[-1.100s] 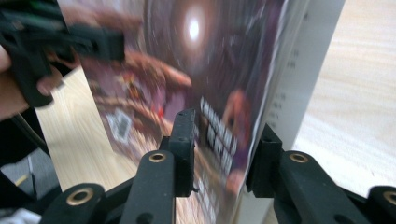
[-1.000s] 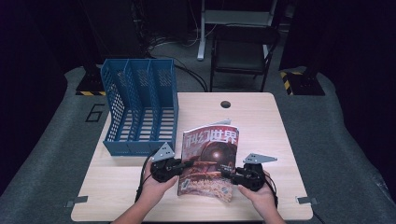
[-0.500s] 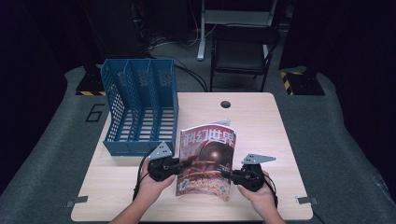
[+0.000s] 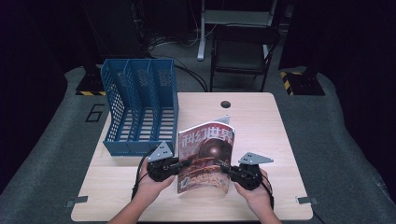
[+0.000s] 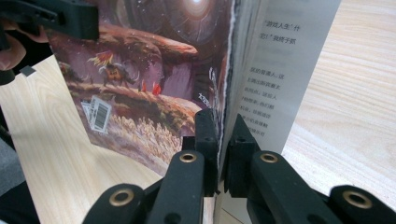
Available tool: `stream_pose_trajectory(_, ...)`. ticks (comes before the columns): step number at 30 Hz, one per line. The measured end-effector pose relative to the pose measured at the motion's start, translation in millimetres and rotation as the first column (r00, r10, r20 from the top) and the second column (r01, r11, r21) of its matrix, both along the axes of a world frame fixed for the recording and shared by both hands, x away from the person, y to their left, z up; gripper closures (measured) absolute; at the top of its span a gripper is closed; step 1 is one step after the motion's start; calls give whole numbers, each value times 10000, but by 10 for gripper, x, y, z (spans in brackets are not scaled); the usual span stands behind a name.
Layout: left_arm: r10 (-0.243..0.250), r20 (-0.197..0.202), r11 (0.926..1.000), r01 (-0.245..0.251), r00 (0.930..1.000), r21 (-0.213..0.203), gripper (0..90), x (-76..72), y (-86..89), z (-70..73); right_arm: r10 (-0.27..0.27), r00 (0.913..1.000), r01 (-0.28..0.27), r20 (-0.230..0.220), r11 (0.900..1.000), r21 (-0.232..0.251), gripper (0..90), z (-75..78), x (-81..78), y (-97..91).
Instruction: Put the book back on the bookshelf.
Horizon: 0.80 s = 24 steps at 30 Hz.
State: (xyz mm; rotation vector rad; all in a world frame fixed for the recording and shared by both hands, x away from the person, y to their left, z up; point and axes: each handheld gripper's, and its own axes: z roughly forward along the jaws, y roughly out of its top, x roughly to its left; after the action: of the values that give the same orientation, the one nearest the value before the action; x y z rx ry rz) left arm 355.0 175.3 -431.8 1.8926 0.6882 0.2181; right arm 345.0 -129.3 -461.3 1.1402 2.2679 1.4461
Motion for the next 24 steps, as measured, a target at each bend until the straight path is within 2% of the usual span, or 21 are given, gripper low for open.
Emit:
stream_pose_trajectory(6,-48,8,10000,48,10000,-56,839,-19,-9,1,-201,9997,201,107,9998,29,863,0,14,14)
stream_pose_trajectory(11,-124,358,9997,117,9993,211,838,-39,-31,-4,-453,9982,455,384,9990,-51,862,-6,6,28)
stream_pose_trajectory(12,-136,274,9998,132,9995,164,838,-49,-35,-6,-506,9975,510,491,9987,-67,862,-8,6,34)
stream_pose_trajectory(14,-190,426,9996,181,9989,227,838,-57,-36,-7,-575,9962,588,646,9981,-171,862,-1,1,40)
stream_pose_trajectory(16,-164,613,9993,144,9980,336,838,-63,-43,-11,-710,9948,722,726,9973,-138,862,0,-3,48)
stream_pose_trajectory(21,-272,683,9988,243,9973,429,837,-83,-65,-30,-848,9927,861,863,9962,-107,861,-6,14,49)
stream_pose_trajectory(24,-318,864,9983,275,9958,512,837,-88,-73,-37,-899,9912,916,971,9957,-124,860,-15,15,50)
